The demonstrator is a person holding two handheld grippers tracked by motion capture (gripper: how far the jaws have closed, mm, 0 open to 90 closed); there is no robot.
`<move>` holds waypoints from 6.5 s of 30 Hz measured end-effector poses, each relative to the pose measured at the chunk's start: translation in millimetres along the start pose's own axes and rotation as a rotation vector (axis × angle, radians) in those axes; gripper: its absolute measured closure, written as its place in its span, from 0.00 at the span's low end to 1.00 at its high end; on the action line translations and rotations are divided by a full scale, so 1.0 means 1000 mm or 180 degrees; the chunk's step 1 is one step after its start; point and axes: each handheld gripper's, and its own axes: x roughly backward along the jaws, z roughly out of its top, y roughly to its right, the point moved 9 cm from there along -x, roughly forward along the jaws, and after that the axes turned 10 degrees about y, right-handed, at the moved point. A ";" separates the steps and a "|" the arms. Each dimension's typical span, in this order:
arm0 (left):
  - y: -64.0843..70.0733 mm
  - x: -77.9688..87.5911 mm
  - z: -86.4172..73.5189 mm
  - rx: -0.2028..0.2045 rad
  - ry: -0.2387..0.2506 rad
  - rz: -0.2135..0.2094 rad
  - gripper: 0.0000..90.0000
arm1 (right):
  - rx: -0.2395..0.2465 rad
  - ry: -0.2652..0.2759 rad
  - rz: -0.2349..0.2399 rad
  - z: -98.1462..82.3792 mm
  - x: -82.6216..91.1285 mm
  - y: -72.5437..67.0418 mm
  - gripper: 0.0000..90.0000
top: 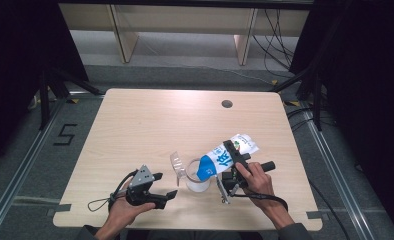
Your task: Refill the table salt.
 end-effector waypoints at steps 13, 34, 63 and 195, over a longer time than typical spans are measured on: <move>0.000 0.000 0.000 0.0013 0.0019 -0.0004 0.20 | -0.0027 -0.0020 -0.0014 -0.001 0.001 0.000 0.58; 0.000 0.000 0.000 0.0009 0.0018 -0.0006 0.20 | 0.0103 0.0018 -0.0040 0.001 0.000 0.002 0.59; 0.000 0.000 0.000 0.0002 0.0003 0.0002 0.20 | 0.0066 0.0045 -0.0078 0.002 0.000 0.001 0.61; 0.001 -0.001 0.001 0.0011 0.0028 -0.0020 0.20 | 0.0196 0.0039 -0.0127 0.004 0.002 0.006 0.66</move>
